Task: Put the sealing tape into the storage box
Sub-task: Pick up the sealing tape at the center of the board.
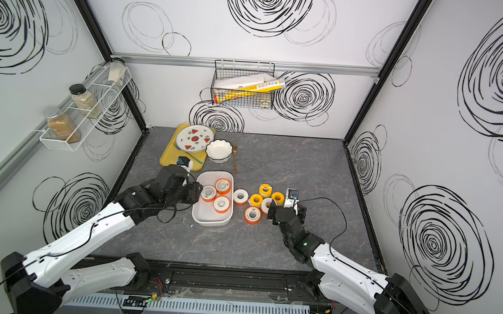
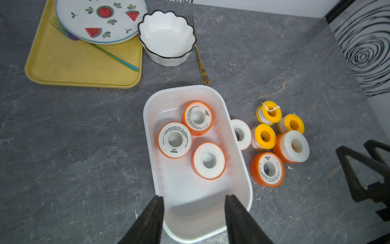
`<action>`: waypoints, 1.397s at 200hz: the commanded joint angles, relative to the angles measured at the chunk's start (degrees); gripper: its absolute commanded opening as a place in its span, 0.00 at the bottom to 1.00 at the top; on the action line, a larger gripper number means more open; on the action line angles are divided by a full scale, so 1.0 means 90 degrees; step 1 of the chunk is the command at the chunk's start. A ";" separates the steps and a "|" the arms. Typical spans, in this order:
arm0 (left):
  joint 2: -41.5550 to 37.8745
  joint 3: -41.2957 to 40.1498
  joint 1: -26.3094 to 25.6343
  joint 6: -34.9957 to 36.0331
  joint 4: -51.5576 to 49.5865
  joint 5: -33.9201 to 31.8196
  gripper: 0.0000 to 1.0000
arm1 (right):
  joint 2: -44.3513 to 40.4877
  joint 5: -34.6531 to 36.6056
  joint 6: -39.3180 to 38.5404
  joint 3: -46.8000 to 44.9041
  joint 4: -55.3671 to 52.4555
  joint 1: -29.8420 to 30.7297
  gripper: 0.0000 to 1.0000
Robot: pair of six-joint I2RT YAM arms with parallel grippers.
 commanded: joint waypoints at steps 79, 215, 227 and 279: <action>-0.0648 -0.0607 0.0567 0.0242 0.0415 0.0070 0.70 | 0.1880 -0.1190 -0.0417 0.1858 -0.1386 -0.0100 1.00; -0.0516 -0.0648 0.0707 0.0276 0.0395 0.0237 0.71 | 0.3628 -0.1565 -0.0758 0.2915 -0.1877 -0.0431 1.00; -0.0516 -0.0655 0.0713 0.0276 0.0390 0.0235 0.71 | 0.3600 -0.1666 -0.0766 0.2860 -0.1813 -0.0486 1.00; -0.0507 -0.0655 0.0709 0.0283 0.0386 0.0243 0.71 | 0.3736 -0.1995 -0.0808 0.2832 -0.1740 -0.0657 1.00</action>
